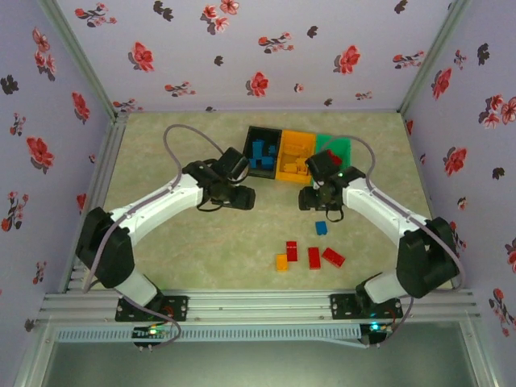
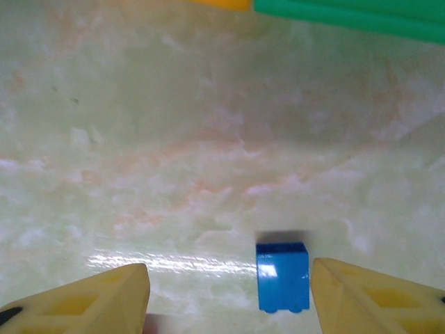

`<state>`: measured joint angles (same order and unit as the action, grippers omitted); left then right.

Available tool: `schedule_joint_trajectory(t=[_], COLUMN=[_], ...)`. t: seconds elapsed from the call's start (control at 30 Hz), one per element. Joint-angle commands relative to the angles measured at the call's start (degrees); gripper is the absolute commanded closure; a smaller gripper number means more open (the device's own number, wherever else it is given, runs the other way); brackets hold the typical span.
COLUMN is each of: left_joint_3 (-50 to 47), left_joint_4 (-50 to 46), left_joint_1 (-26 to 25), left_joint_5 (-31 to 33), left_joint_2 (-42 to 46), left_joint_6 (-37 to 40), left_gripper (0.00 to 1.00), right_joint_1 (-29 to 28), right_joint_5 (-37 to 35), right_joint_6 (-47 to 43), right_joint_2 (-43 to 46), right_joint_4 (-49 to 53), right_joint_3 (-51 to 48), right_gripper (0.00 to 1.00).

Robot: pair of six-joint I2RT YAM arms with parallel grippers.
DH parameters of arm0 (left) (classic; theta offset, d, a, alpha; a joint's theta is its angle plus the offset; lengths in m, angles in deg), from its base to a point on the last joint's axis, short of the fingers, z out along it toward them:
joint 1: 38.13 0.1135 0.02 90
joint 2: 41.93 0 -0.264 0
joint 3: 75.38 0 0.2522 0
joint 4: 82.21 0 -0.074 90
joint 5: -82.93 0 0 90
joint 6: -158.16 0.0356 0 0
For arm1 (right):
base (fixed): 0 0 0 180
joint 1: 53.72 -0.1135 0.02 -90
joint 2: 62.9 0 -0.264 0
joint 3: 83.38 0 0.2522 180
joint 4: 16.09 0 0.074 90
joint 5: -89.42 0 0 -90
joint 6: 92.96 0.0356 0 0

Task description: Sort the legos into containers by color

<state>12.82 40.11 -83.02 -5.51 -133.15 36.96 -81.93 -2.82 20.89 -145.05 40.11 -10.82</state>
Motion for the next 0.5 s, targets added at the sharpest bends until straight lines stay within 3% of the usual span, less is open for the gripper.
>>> schedule_joint_trajectory(t=[0.0,0.2,0.47], left_joint_3=[0.8,0.2,8.0], left_joint_4=[0.8,2.5,-5.9], left_joint_1=[-2.5,-12.6,-24.6], left_joint_5=[-1.8,-2.4,-4.2], left_joint_2=[-1.5,-5.5,-15.0], left_joint_6=[-4.0,-11.2,-13.1], left_gripper=[0.33,0.33,0.31], right_joint_1=[0.3,0.4,0.7], right_joint_5=[-1.6,-3.0,-3.3], right_joint_6=[2.3,3.2,3.6], right_joint_2=[2.2,3.7,5.2], right_joint_4=[-0.8,-0.9,-1.3], right_joint_3=[-2.0,-5.9,-6.9], right_gripper=[0.37,0.36,0.35])
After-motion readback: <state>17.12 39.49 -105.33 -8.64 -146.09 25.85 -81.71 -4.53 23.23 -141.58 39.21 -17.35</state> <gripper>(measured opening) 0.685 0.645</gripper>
